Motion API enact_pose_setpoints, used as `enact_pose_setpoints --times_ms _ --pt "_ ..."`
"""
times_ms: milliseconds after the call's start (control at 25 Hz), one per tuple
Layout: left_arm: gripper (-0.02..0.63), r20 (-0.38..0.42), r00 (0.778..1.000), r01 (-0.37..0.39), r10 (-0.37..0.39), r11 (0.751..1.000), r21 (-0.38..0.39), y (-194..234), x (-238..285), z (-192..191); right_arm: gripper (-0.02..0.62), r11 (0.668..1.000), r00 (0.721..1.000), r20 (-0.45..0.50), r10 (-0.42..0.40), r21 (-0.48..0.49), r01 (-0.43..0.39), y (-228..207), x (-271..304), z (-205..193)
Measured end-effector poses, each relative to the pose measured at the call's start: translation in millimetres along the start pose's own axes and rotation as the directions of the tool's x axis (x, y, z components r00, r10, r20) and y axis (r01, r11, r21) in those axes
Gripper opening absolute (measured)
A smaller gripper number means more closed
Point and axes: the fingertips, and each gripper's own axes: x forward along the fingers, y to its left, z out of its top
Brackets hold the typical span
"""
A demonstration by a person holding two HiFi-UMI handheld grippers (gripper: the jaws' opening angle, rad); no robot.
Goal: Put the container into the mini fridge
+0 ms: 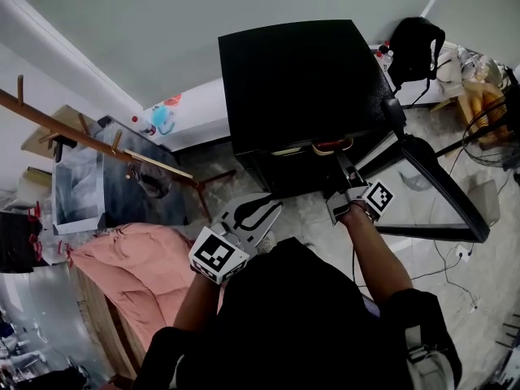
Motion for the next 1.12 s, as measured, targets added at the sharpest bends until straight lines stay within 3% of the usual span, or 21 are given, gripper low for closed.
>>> enact_pose_setpoints --times_ms 520,800,960,1120 --pt "0.081 0.009 0.998 -0.059 0.059 0.998 0.0 11 -16 2 0.133 0.999 1.0 -0.014 -0.005 -0.043 0.004 1 29 5" --pt "0.081 0.038 0.995 -0.093 0.094 0.996 -0.014 19 -24 0 0.133 0.988 0.999 -0.048 -0.025 -0.152 0.017 6 22 0" --pt "0.078 0.068 0.991 -0.118 0.12 0.993 -0.021 22 -22 7 0.133 0.956 0.996 -0.091 -0.018 -0.294 -0.01 27 7 -9" --pt "0.069 0.104 0.985 -0.133 0.136 0.991 -0.032 27 -20 14 0.13 0.883 0.993 -0.118 -0.015 -0.467 -0.043 57 -13 -17"
